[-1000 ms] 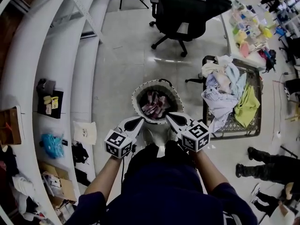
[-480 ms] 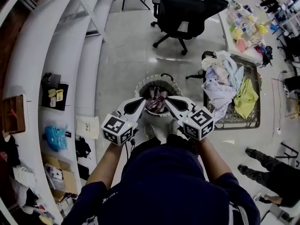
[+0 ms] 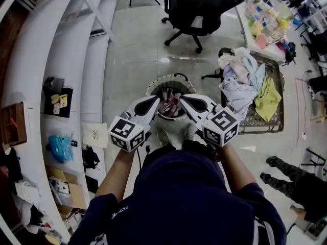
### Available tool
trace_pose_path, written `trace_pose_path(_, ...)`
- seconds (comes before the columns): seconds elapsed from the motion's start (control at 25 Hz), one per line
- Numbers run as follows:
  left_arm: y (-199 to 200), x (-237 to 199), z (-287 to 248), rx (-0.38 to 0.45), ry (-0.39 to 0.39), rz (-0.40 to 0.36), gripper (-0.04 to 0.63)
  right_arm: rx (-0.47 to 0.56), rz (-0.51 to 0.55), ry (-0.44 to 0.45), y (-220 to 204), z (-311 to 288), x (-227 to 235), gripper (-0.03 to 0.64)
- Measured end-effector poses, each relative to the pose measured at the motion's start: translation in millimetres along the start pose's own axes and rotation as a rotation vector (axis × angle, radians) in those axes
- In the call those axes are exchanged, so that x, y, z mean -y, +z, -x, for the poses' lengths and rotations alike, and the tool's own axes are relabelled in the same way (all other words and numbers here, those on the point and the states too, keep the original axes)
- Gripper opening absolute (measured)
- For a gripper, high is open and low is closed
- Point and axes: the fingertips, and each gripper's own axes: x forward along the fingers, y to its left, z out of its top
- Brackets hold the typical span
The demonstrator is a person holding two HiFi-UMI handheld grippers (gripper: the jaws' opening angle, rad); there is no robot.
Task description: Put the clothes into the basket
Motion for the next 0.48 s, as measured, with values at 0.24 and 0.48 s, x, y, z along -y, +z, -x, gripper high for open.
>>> trace_pose_path(0.24,2.6,-3.0,-1.4,0.005,0.002,0.005,0.003,-0.002,-0.001,-0.006,2.6,-1.9,4.4,0.006)
trace_pose_path(0.48,-2.3,-13.6,-5.1,0.000,0.000,0.023,0.003,-0.003,-0.006,-0.013,1.9,-9.7,8.8,0.006)
